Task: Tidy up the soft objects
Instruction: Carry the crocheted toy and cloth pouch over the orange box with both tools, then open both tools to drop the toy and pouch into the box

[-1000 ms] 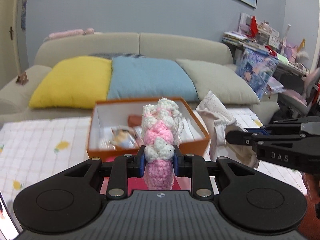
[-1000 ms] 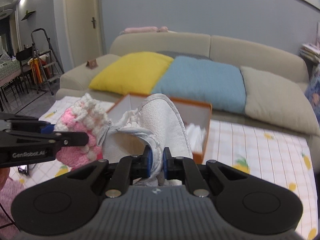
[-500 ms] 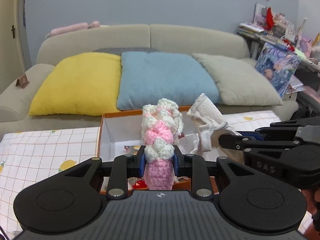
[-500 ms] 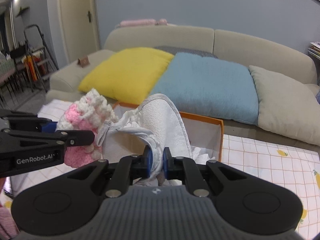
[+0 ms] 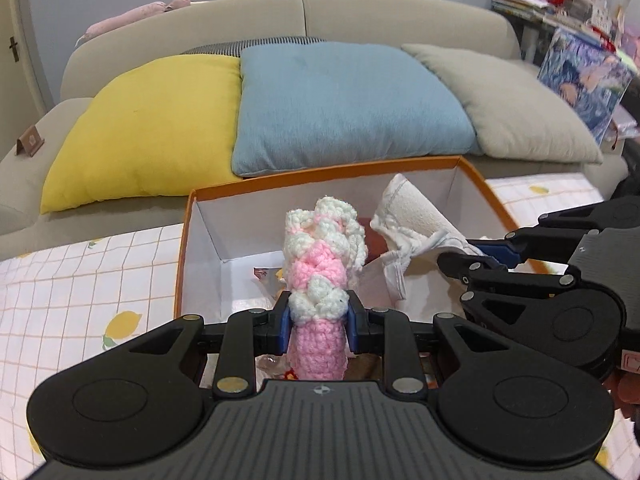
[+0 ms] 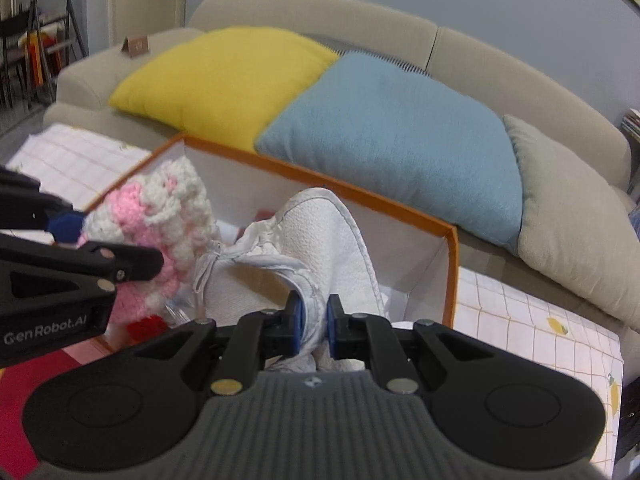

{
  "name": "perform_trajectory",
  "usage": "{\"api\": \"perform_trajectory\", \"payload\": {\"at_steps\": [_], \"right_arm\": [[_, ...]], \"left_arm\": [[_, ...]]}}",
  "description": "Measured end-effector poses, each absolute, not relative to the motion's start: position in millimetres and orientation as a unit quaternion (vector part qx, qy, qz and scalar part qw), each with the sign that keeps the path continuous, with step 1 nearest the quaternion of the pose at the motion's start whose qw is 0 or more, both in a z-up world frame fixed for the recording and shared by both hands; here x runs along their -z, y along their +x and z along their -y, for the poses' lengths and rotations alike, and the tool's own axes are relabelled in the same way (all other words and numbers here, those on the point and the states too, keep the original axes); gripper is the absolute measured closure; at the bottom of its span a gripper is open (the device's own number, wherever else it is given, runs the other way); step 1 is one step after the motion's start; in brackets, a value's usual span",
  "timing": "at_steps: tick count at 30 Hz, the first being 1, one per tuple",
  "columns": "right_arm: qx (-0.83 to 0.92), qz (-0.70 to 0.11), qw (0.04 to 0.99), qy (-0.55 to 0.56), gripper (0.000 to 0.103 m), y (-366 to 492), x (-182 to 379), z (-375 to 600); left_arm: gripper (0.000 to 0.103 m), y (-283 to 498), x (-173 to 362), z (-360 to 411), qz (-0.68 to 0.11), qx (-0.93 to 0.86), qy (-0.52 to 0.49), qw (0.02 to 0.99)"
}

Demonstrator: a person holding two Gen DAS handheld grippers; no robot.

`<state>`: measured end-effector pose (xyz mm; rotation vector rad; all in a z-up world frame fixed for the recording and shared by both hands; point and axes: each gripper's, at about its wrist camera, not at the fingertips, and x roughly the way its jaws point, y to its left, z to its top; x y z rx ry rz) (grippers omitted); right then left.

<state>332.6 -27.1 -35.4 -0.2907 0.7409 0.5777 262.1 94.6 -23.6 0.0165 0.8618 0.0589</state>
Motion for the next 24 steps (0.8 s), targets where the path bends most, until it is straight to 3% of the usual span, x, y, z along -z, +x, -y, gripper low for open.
{"api": "perform_trajectory", "payload": {"at_steps": [3,6,8,14,16,19,20,24], "right_arm": [[-0.273,-0.370,0.875,-0.152,0.091,340.7,42.7,21.5],[-0.273,-0.384,0.869,-0.152,0.082,344.7,47.3,20.2],[-0.277,-0.389,0.865,-0.152,0.072,345.5,48.8,19.2],[-0.289,-0.383,0.862,-0.164,0.064,341.3,45.1,20.1],[-0.290,-0.386,0.861,-0.160,0.062,341.2,41.1,21.6],[-0.292,-0.386,0.861,-0.157,0.045,338.5,31.7,23.4],[-0.295,-0.384,0.861,-0.158,0.037,336.8,28.1,24.6],[-0.296,-0.371,0.864,-0.171,0.032,326.7,9.4,31.3]], "left_arm": [[0.074,270.5,28.2,-93.1,-0.425,-0.027,0.013,0.905],[0.074,275.9,32.1,-91.0,-0.431,-0.032,0.023,0.902],[0.073,278.1,34.6,-91.9,-0.435,-0.035,0.025,0.899],[0.072,278.4,33.7,-94.9,-0.439,-0.036,0.016,0.897],[0.063,276.7,29.9,-93.7,-0.436,-0.032,0.017,0.899],[0.044,272.5,20.9,-92.9,-0.423,-0.029,0.012,0.906],[0.042,271.0,17.2,-92.7,-0.419,-0.031,0.010,0.907],[0.034,259.9,-1.9,-89.9,-0.394,-0.035,0.007,0.918]]}}
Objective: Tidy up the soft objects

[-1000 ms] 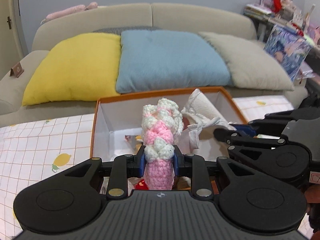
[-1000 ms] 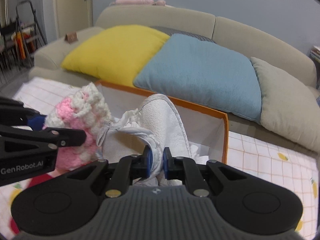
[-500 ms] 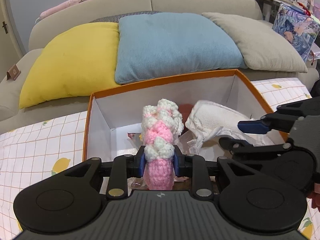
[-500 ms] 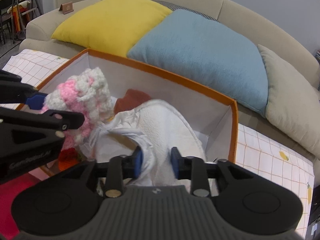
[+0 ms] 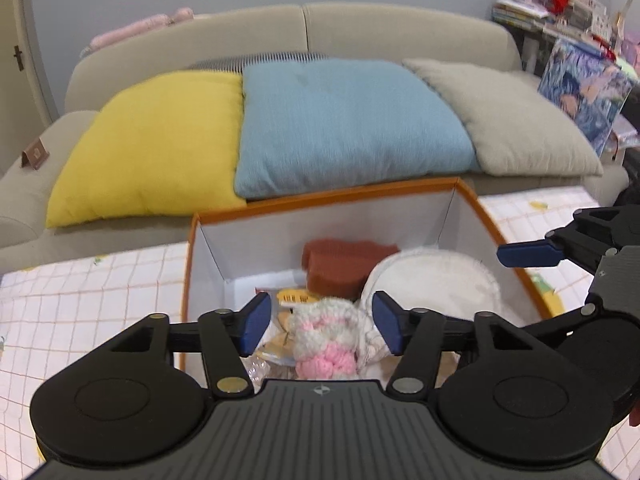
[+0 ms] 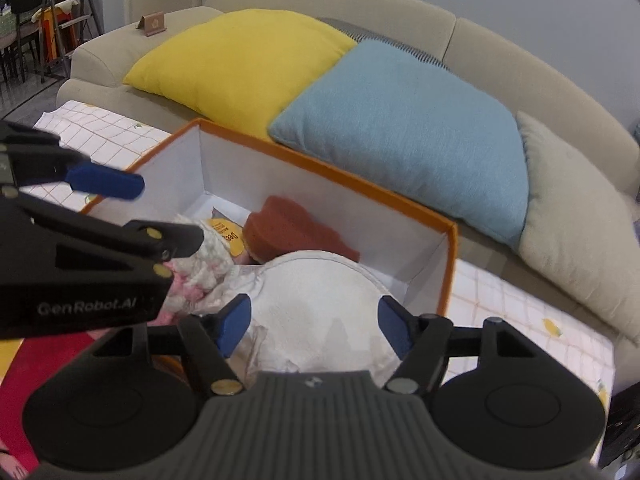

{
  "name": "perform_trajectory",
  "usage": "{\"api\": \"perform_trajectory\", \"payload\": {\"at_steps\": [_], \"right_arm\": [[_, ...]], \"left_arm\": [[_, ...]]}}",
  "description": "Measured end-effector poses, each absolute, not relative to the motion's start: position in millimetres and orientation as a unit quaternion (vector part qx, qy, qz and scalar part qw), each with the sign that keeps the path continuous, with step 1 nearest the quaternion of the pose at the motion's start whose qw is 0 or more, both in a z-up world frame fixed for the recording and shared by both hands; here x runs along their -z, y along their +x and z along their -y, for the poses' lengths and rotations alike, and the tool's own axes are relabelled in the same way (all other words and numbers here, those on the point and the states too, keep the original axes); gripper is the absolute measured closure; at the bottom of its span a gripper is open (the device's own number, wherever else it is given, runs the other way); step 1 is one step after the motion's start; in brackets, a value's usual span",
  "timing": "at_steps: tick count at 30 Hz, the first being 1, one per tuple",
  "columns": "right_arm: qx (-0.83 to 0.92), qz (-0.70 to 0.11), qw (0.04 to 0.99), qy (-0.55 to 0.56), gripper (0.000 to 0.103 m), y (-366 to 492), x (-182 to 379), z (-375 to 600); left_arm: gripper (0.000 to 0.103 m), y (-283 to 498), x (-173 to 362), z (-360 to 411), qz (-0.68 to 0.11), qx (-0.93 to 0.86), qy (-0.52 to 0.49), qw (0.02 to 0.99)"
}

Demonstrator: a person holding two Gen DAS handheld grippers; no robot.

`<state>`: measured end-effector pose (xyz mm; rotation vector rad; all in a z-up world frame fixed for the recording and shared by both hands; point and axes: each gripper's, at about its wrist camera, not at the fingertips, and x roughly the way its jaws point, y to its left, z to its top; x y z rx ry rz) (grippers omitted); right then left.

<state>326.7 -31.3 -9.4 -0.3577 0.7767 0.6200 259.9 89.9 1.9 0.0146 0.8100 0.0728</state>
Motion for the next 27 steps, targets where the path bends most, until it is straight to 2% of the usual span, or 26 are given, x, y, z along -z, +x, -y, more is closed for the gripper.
{"api": "perform_trajectory", "payload": {"at_steps": [6,10,16,19,27], "right_arm": [[-0.282,-0.344,0.882,-0.157,0.026,310.3,-24.1,53.6],[-0.276,-0.319,0.898,-0.126,0.016,288.7,-45.5,75.4],[-0.263,-0.278,0.920,-0.087,0.011,248.1,-66.6,109.2],[-0.265,-0.262,0.926,-0.058,0.009,223.9,-74.2,127.1],[-0.267,-0.254,0.929,-0.028,0.008,156.4,-68.5,163.6]], "left_arm": [[0.033,232.3,-32.5,-82.1,-0.355,-0.037,0.006,0.934],[0.031,207.7,-52.9,-72.9,-0.323,-0.033,0.011,0.946],[0.030,164.8,-77.3,-63.7,-0.279,-0.025,0.000,0.960],[0.023,141.0,-86.9,-59.2,-0.263,-0.012,-0.013,0.965],[0.023,87.0,-93.9,-47.6,-0.235,-0.011,-0.043,0.971]]}}
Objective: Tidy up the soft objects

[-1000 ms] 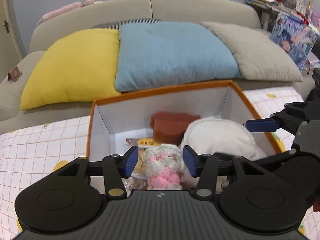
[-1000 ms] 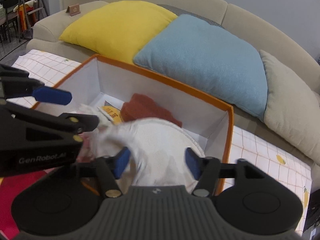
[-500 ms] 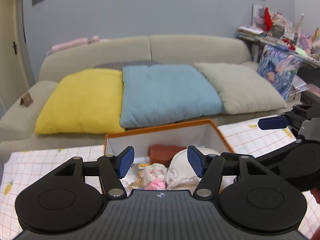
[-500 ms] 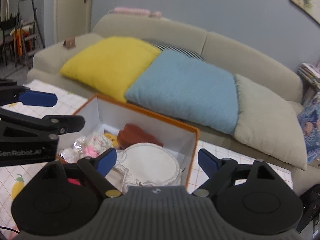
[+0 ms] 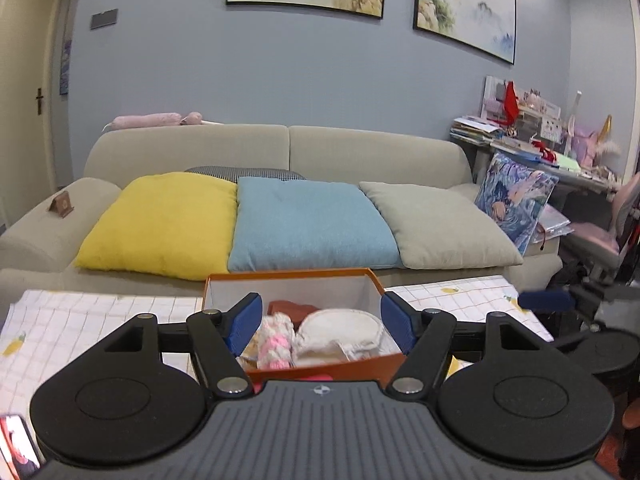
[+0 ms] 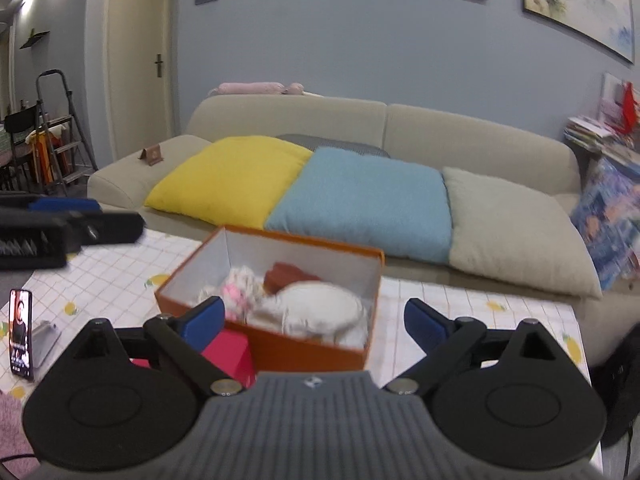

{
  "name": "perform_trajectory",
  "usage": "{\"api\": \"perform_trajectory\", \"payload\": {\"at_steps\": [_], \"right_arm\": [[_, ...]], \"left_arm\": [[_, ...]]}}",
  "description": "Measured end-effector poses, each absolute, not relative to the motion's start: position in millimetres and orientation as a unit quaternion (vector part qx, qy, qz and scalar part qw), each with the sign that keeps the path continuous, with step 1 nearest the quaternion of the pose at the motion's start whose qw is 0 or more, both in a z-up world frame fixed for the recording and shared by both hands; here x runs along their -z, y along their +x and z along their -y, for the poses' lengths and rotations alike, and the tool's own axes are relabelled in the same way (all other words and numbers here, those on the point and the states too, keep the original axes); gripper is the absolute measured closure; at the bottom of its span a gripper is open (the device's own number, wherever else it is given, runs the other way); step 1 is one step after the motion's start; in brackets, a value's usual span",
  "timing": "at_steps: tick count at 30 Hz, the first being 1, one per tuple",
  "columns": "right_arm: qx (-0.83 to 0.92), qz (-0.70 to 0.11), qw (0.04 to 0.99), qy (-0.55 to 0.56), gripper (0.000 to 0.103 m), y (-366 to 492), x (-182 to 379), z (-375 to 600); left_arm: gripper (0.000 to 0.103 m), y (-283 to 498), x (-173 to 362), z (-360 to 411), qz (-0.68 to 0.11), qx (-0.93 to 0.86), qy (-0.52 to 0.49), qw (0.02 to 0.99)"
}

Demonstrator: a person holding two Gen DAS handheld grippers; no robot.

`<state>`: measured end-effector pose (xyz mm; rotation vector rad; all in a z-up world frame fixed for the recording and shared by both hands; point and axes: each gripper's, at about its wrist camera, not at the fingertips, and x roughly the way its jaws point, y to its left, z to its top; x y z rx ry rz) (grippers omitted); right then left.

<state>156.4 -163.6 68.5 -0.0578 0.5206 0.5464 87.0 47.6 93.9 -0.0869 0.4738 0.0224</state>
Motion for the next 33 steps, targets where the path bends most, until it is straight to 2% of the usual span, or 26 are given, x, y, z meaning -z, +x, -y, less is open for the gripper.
{"api": "perform_trajectory", "payload": {"at_steps": [9,12,15,21,33], "right_arm": [[-0.248,-0.339,0.907,-0.003,0.007,105.5,-49.2,195.5],[-0.238,-0.360,0.902,0.012,0.007,87.4,-44.7,200.6],[-0.222,-0.361,0.906,0.017,0.006,65.8,-38.9,206.0],[-0.184,-0.353,0.917,0.013,0.003,43.3,-32.7,211.1],[-0.165,-0.404,0.900,0.008,0.003,44.4,-1.4,203.7]], "left_arm": [[0.023,46.2,-80.0,-26.3,-0.259,-0.006,-0.046,0.965],[0.019,35.1,-73.6,-19.7,-0.278,-0.008,-0.047,0.959],[0.016,25.1,-68.0,-14.1,-0.285,-0.021,-0.055,0.957],[0.016,9.9,-53.5,-7.7,-0.307,-0.039,-0.060,0.949],[0.013,14.8,-4.5,-2.9,-0.410,-0.062,-0.026,0.909]]}}
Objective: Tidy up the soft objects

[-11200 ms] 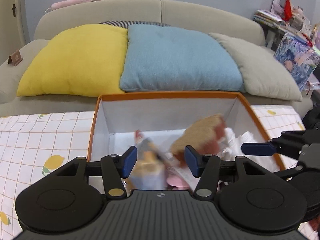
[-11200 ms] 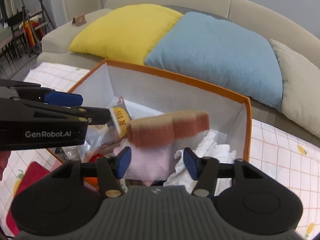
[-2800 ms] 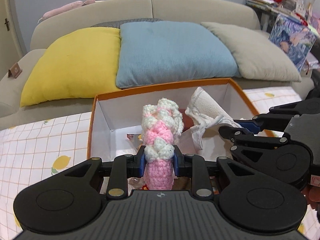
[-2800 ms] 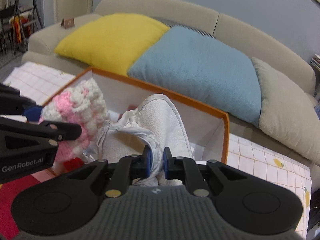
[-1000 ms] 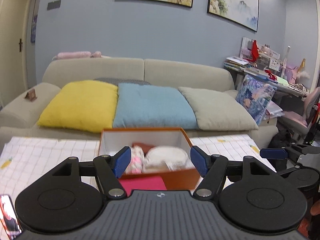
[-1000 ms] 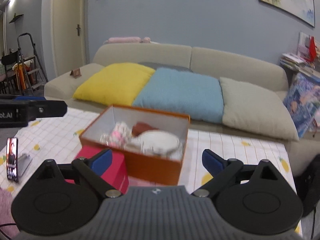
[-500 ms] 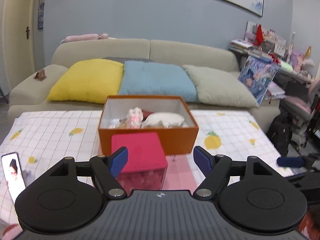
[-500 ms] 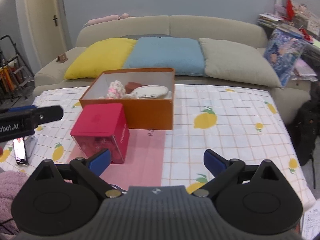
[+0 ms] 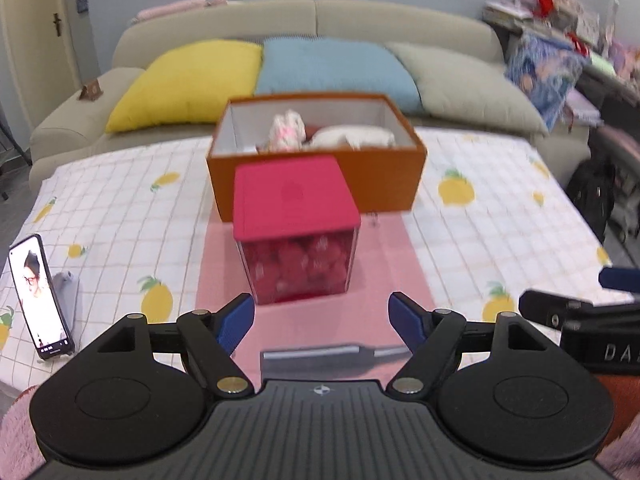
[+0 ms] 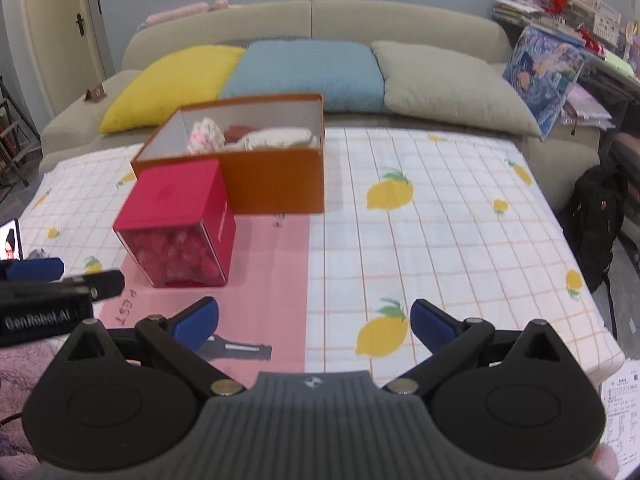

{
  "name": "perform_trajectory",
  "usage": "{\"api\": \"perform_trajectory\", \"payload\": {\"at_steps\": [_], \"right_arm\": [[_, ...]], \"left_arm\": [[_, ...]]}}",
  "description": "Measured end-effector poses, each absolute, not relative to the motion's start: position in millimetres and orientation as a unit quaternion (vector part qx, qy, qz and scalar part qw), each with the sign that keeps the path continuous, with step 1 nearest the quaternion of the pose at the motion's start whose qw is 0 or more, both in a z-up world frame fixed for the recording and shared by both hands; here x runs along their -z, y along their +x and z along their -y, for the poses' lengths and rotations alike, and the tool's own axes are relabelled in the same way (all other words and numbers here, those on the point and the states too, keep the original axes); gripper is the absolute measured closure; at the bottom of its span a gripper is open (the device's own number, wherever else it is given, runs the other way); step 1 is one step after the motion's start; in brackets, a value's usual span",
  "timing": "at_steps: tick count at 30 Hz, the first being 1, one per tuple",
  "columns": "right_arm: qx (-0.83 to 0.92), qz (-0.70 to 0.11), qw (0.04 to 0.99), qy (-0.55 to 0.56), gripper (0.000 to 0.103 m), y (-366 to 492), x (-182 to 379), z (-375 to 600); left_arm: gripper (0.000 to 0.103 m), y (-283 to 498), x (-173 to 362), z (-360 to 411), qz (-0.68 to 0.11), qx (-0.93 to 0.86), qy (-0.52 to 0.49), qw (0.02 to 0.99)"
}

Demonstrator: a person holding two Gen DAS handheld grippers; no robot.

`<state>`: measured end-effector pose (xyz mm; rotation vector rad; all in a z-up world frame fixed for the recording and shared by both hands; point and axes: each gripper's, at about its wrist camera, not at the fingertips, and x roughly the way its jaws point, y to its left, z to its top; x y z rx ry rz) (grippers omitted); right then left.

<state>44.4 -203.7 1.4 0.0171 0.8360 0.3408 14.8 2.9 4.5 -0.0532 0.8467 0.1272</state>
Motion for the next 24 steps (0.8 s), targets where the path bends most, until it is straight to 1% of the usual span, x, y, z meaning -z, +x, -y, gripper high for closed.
{"api": "perform_trajectory", "payload": {"at_steps": [5,24], "right_arm": [[-0.166,-0.414,0.895,0.001,0.003,43.6,5.5,201.0],[-0.158,-0.403,0.901,0.006,0.003,43.4,0.3,208.1]], "left_arm": [[0.013,13.9,2.2,0.6,-0.425,-0.054,-0.025,0.903],[0.013,11.7,-4.0,5.6,-0.412,-0.044,-0.029,0.910]]}}
